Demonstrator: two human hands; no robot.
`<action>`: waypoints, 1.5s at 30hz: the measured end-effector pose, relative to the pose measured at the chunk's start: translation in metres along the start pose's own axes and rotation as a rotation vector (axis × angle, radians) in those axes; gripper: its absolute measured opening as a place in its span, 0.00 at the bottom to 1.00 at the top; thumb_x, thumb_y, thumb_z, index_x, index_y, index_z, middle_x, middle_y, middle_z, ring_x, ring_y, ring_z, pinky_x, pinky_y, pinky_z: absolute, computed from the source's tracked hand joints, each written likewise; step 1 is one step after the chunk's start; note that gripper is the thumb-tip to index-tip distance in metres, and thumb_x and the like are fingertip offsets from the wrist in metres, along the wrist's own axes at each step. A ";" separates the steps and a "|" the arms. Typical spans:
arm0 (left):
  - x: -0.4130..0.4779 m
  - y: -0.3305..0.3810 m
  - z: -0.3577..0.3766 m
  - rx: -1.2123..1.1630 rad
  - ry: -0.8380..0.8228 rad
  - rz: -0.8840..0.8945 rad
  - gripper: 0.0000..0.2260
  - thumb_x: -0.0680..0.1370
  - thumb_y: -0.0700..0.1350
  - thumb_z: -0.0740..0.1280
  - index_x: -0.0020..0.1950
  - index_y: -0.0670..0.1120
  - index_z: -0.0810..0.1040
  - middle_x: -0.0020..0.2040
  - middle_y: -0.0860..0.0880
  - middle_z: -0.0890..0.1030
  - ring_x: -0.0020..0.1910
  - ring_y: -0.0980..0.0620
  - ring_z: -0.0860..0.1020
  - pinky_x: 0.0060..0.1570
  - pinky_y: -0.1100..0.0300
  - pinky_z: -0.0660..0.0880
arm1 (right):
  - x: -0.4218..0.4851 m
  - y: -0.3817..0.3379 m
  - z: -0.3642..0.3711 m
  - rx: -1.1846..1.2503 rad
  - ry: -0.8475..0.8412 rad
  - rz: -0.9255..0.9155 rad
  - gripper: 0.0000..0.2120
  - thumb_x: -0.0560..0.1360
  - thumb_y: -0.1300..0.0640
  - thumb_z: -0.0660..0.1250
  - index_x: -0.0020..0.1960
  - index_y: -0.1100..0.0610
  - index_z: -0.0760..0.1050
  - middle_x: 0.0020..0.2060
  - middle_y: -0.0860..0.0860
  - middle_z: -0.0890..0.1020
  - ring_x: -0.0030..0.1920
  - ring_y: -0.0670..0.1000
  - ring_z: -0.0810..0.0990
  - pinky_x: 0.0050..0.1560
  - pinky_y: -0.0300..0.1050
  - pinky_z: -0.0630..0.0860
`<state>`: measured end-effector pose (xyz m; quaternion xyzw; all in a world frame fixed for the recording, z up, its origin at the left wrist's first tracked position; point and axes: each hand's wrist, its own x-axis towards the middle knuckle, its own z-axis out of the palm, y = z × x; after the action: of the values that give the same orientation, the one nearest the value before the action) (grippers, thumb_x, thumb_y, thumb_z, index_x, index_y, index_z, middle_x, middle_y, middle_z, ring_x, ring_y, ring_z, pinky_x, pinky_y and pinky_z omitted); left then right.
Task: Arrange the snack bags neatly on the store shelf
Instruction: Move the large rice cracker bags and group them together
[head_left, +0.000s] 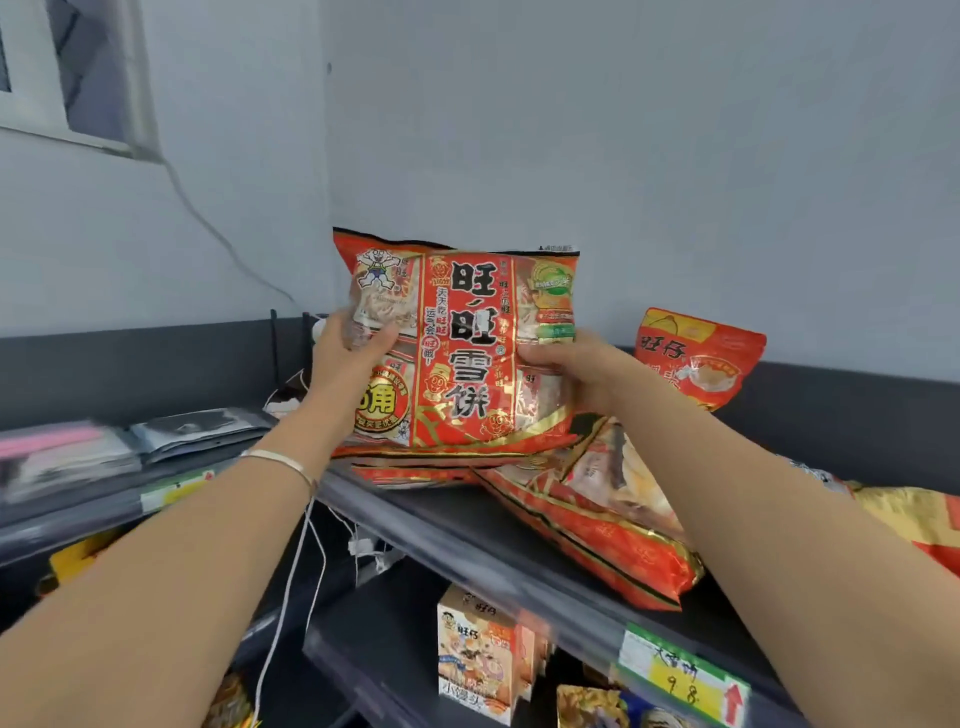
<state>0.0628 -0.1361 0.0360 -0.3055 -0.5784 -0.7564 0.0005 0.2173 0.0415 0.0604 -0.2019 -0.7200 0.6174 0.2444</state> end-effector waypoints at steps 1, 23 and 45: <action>0.011 -0.003 0.005 0.028 -0.006 0.026 0.22 0.75 0.46 0.69 0.67 0.49 0.66 0.56 0.49 0.78 0.48 0.51 0.81 0.43 0.55 0.78 | 0.007 -0.002 0.001 -0.003 0.038 0.002 0.12 0.72 0.61 0.73 0.54 0.56 0.76 0.50 0.55 0.85 0.44 0.54 0.84 0.38 0.48 0.79; 0.160 -0.095 0.135 0.062 -0.204 0.126 0.21 0.80 0.36 0.60 0.72 0.50 0.65 0.68 0.51 0.70 0.64 0.55 0.69 0.58 0.58 0.70 | 0.164 0.027 -0.059 0.118 0.476 0.153 0.24 0.67 0.65 0.74 0.60 0.58 0.71 0.52 0.57 0.83 0.47 0.60 0.83 0.48 0.64 0.77; 0.138 -0.156 0.213 0.190 -0.930 0.011 0.30 0.80 0.46 0.62 0.75 0.51 0.48 0.66 0.48 0.73 0.64 0.47 0.73 0.62 0.53 0.68 | 0.127 0.039 -0.114 -0.632 1.007 0.264 0.36 0.70 0.49 0.74 0.69 0.63 0.62 0.60 0.59 0.77 0.57 0.59 0.79 0.57 0.56 0.78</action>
<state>-0.0062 0.1504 -0.0055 -0.6136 -0.5823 -0.4829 -0.2264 0.1839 0.2123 0.0485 -0.6192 -0.6334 0.2275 0.4045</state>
